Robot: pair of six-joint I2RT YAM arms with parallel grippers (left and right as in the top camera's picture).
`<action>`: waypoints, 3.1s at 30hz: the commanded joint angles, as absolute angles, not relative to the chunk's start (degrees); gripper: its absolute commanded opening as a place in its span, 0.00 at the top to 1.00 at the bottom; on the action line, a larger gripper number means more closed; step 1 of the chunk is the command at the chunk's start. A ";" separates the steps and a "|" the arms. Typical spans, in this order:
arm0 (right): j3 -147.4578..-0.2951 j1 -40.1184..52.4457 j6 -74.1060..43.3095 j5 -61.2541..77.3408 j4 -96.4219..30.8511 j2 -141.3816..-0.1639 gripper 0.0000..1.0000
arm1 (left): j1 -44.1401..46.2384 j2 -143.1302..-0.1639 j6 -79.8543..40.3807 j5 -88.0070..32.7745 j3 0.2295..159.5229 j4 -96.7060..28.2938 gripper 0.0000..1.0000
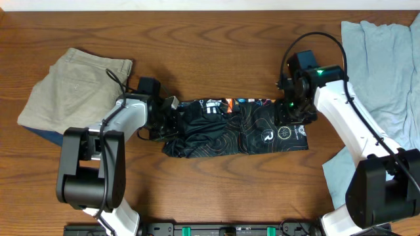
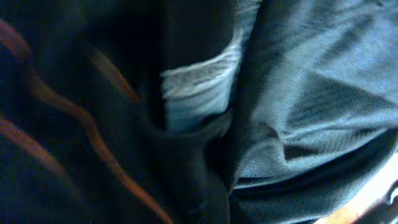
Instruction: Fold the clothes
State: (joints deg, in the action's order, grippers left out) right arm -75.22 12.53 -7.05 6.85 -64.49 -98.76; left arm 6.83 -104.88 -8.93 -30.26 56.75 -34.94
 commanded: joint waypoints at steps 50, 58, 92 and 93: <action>-75.92 5.43 -9.15 0.25 -68.18 -98.37 0.54 | 40.86 -101.60 -27.44 -10.04 74.98 -43.05 0.92; -75.92 5.43 -9.15 0.78 -67.96 -98.37 0.53 | 42.46 -101.58 -28.99 -25.93 74.98 -31.66 0.35; -75.92 33.65 -8.05 10.61 -42.61 -108.86 0.92 | 1.15 -90.59 -20.58 -22.46 74.46 -57.19 0.24; -75.92 33.67 -11.38 7.18 -42.78 -108.86 0.99 | 1.15 -90.56 -20.58 -22.46 74.30 -57.21 0.24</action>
State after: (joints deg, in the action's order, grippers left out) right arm -75.29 33.28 -3.51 16.71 -42.72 -108.18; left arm 1.26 -90.87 -21.12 -22.52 74.61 -56.86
